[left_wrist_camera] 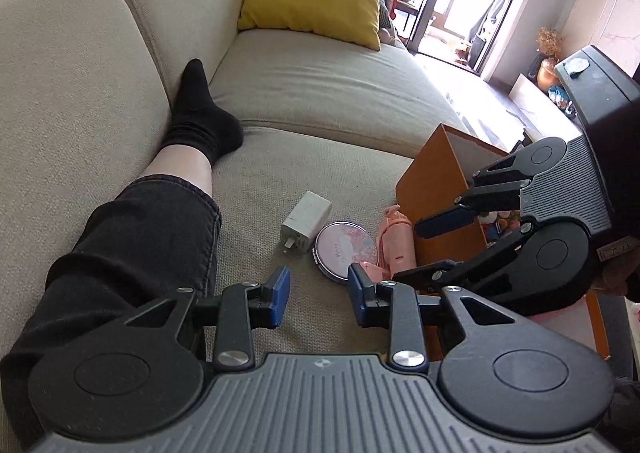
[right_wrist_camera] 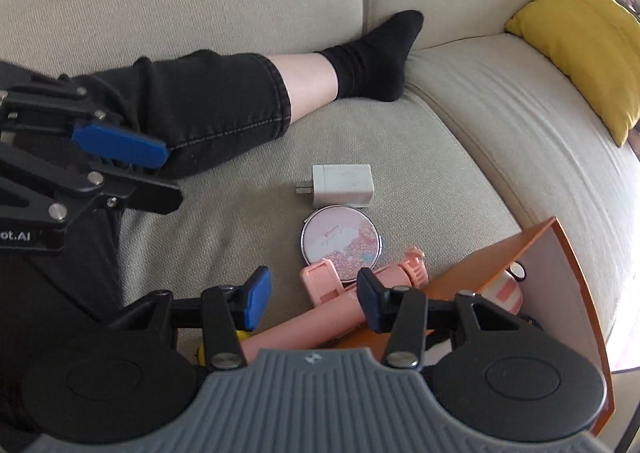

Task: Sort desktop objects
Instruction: 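Move both tools back over the sofa toward the compact mirror and charger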

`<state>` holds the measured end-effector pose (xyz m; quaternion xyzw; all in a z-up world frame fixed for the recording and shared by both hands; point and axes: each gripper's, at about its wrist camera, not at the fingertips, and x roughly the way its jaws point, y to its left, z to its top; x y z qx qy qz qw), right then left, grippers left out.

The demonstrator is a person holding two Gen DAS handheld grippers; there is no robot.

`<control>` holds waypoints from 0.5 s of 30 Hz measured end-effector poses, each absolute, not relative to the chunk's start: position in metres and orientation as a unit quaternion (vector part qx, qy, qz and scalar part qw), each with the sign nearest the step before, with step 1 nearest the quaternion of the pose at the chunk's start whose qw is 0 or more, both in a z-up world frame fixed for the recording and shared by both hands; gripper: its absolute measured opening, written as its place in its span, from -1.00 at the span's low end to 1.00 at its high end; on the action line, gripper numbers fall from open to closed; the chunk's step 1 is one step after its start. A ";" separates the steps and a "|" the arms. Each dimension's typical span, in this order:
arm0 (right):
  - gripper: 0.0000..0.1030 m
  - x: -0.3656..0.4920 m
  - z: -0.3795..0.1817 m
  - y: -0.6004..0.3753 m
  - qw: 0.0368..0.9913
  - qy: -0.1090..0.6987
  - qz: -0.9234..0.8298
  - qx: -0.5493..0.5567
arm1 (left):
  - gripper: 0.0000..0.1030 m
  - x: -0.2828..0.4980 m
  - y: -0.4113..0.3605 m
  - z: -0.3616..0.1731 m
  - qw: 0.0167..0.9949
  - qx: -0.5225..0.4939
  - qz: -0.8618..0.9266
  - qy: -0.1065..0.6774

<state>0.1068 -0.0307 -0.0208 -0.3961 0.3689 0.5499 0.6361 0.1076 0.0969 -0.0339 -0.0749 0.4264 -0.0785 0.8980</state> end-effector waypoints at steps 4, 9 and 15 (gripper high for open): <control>0.00 0.113 -0.039 -0.007 0.604 0.363 0.559 -0.436 | -0.31 0.137 0.099 -0.046 0.891 -0.047 -0.079 0.444; 0.06 0.126 -0.064 0.028 0.574 0.396 0.548 -0.462 | -0.32 0.159 0.110 -0.062 0.882 -0.036 -0.085 0.463; 0.07 0.136 -0.087 0.055 0.557 0.426 0.521 -0.487 | -0.31 0.171 0.121 -0.079 0.876 -0.039 -0.084 0.474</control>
